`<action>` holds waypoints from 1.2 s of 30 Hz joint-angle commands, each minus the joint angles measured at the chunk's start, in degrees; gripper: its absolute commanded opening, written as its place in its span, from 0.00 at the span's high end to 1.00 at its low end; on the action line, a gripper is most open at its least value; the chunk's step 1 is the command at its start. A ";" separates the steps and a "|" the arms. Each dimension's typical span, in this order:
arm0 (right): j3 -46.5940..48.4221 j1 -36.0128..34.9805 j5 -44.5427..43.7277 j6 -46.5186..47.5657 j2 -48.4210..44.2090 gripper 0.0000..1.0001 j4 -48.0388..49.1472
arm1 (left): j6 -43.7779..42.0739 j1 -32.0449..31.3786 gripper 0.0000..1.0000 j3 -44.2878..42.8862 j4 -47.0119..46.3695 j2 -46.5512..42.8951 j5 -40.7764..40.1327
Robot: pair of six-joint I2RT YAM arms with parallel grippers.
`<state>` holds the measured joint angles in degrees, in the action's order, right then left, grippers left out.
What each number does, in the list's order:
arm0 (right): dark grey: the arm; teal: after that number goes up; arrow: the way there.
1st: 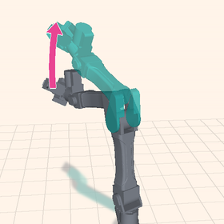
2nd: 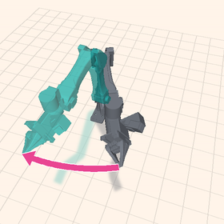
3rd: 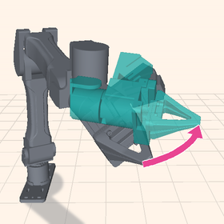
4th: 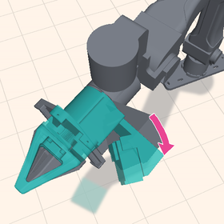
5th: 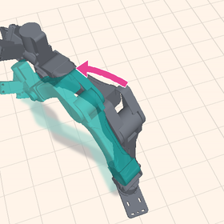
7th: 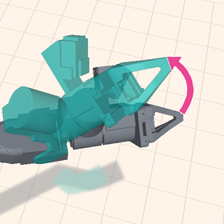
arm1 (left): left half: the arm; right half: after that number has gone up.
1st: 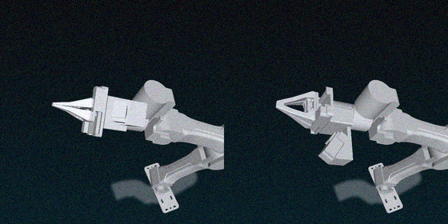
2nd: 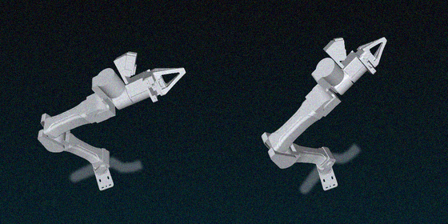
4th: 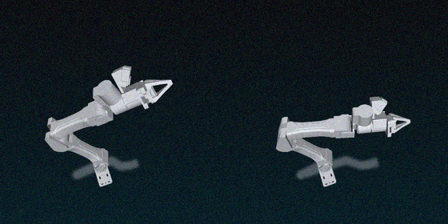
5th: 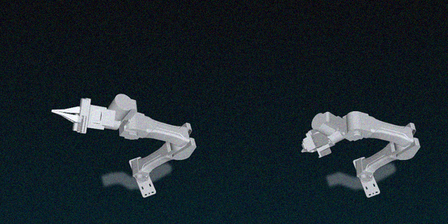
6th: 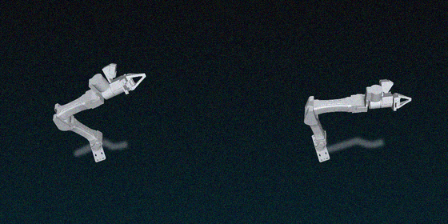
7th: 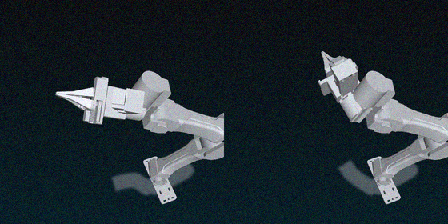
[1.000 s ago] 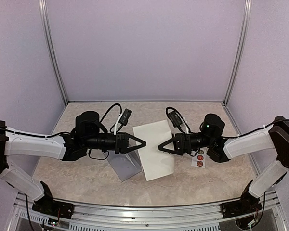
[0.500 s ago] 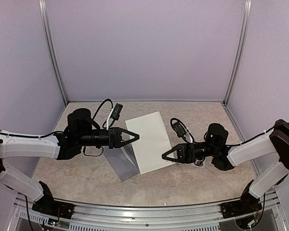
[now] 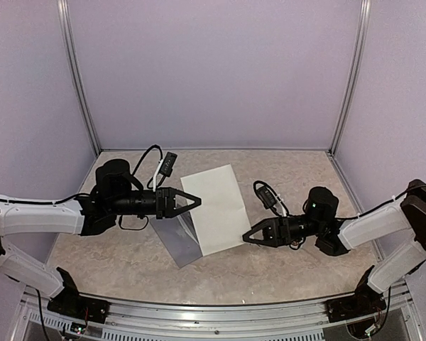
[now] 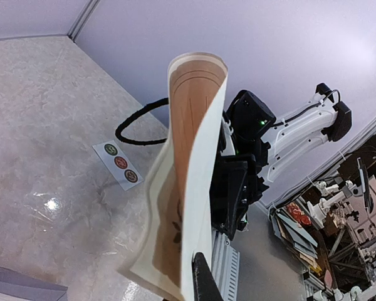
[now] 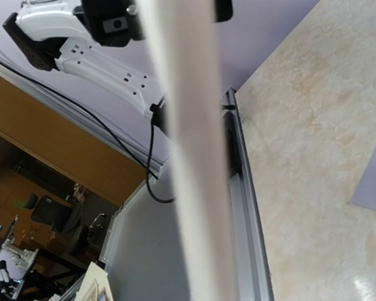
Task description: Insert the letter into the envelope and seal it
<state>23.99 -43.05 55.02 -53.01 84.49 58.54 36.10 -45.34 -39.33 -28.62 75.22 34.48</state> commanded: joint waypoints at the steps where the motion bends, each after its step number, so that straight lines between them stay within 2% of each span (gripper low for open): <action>1: 3.14 -0.29 -0.67 2.69 -1.43 0.35 -2.73 | -2.65 -0.89 1.00 0.04 0.60 -0.90 3.79; 3: 4.70 -0.18 -0.77 2.65 -1.35 0.25 -2.14 | -3.27 -1.80 1.00 -0.12 0.71 -0.56 5.26; 5: 6.17 -0.10 -0.95 2.94 -1.32 0.27 -2.14 | -3.55 -2.42 1.00 -0.38 0.84 -0.22 6.76; 6: 6.87 0.04 -0.97 3.27 -1.20 0.37 -2.21 | -3.76 -2.80 1.00 -0.46 0.86 -0.12 7.21; 7: 7.47 0.03 -1.02 3.41 -1.06 0.58 -2.20 | -3.95 -3.16 1.00 -0.62 0.89 -0.08 7.71; 8: 8.02 0.09 -1.10 3.51 -0.95 0.88 -2.09 | -4.20 -3.48 1.00 -0.76 1.04 -0.01 8.07; 9: 8.47 0.14 -1.28 3.57 -0.83 1.00 -2.09 | -4.46 -3.70 1.00 -1.02 1.36 0.21 8.30; 11: 9.10 0.30 -1.36 3.65 -0.66 1.00 -1.60 | -4.88 -4.08 1.00 -1.18 2.01 0.36 8.37; 12: 9.45 0.39 -1.22 3.62 -0.64 0.96 -1.57 | -4.89 -4.17 1.00 -1.23 2.14 0.41 8.55; 14: 10.19 0.67 -0.95 3.39 -0.52 0.51 -1.28 | -4.90 -4.48 1.00 -1.27 2.21 0.45 8.76; 15: 10.42 0.80 -1.12 3.24 -0.47 0.40 -1.10 | -4.96 -4.71 1.00 -1.27 2.31 0.45 8.80; 16: 10.67 0.95 -1.29 3.11 -0.51 0.52 -0.73 | -4.98 -4.87 1.00 -1.27 2.40 0.49 8.87; 17: 10.76 1.01 -1.48 3.02 -0.59 0.86 -0.29 | -4.98 -5.00 1.00 -1.27 2.61 0.46 8.81; 18: 10.81 1.13 -1.68 2.93 -0.78 1.00 0.00 | -5.10 -5.04 1.00 -1.21 2.77 0.52 8.69; 20: 11.17 1.29 -1.61 2.87 -1.06 1.00 0.48 | -5.24 -5.11 1.00 -1.02 3.01 0.33 8.45; 21: 11.62 1.48 -1.55 2.91 -1.15 0.93 0.11 | -5.25 -5.11 1.00 -0.96 3.11 0.28 8.42; 22: 12.02 1.56 -1.29 2.86 -1.07 0.69 0.02 | -5.25 -5.15 1.00 -0.93 3.20 0.28 8.26; 23: 12.37 1.72 -0.98 2.83 -0.96 0.51 0.02 | -5.25 -5.19 1.00 -0.90 3.22 0.20 8.25; 24: 12.66 1.74 -0.90 2.75 -0.84 0.53 0.12 | -5.31 -5.24 1.00 -0.92 3.30 0.19 8.19; 25: 12.86 1.84 -1.08 2.74 -0.82 0.80 0.55 | -5.33 -5.28 1.00 -0.92 3.37 0.19 8.16; 26: 12.90 1.86 -1.28 2.48 -0.93 1.00 1.05 | -5.40 -5.28 1.00 -0.92 3.46 0.07 8.05; 28: 13.11 2.05 -1.39 2.10 -1.07 1.00 1.74 | -5.63 -5.28 1.00 -0.92 3.88 -0.05 7.72; 29: 13.43 2.32 -1.34 1.93 -1.08 0.87 1.34 | -5.68 -5.28 1.00 -0.92 4.11 -0.07 7.70; 30: 13.79 2.47 -1.19 1.83 -1.04 0.65 1.14 | -5.70 -5.28 1.00 -0.92 4.24 -0.11 7.66; 31: 14.05 2.79 -1.26 1.68 -1.04 0.53 1.20 | -5.70 -5.36 1.00 -0.90 4.34 -0.14 7.68; 32: 14.07 2.95 -1.69 1.49 -1.03 0.52 1.57 | -5.69 -5.37 1.00 -0.84 4.36 -0.09 7.66; 33: 14.07 3.17 -2.13 1.40 -1.19 0.64 1.86 | -5.70 -5.37 1.00 -0.84 4.41 -0.15 7.67; 34: 14.07 3.38 -2.52 1.39 -1.29 0.90 2.03 | -5.77 -5.45 1.00 -0.83 4.45 -0.16 7.66; 35: 14.07 3.54 -2.88 1.34 -1.40 1.00 2.19 | -5.77 -5.46 1.00 -0.86 4.49 -0.16 7.68; 36: 14.07 3.58 -3.10 1.34 -1.50 1.00 2.40 | -5.77 -5.45 1.00 -0.85 4.61 -0.21 7.57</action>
<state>36.93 -40.32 53.32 -51.29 84.40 58.72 31.44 -50.35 -39.46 -24.43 75.40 41.80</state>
